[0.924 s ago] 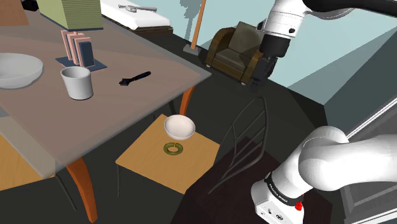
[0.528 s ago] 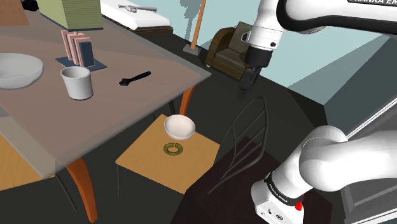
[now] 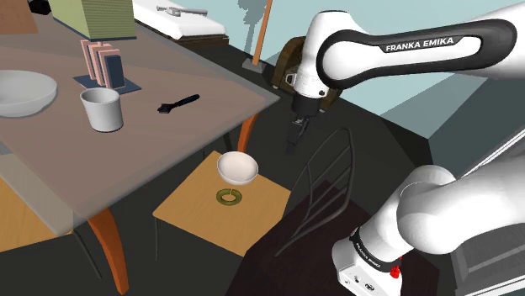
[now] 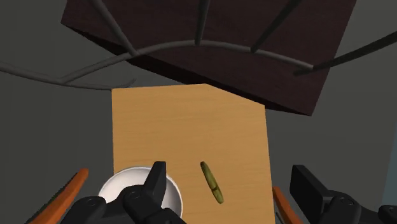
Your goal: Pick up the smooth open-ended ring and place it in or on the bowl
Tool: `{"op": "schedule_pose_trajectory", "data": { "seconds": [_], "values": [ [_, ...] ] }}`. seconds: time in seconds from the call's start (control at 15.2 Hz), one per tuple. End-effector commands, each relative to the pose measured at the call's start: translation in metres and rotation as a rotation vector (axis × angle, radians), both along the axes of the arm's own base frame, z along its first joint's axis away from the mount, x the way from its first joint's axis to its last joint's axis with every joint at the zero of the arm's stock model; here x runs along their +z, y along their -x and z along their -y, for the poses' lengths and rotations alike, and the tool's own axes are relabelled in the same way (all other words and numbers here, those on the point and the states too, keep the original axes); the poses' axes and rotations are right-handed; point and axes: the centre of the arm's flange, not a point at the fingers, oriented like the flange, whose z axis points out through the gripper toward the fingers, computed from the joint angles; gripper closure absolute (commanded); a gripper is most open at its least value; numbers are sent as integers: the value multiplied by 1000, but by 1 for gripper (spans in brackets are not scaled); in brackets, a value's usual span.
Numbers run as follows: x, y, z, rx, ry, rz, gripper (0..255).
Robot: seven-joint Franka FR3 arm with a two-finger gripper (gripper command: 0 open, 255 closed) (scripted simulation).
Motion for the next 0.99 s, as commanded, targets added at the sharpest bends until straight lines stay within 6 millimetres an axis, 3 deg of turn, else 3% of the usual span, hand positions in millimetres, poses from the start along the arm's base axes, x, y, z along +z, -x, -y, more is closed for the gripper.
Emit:
{"op": "schedule_pose_trajectory", "data": {
  "seconds": [0.0,0.92],
  "values": [
    [-21,-12,-5,38,2,7,0],
    [-181,-85,-61,297,17,38,0]
  ]
}}
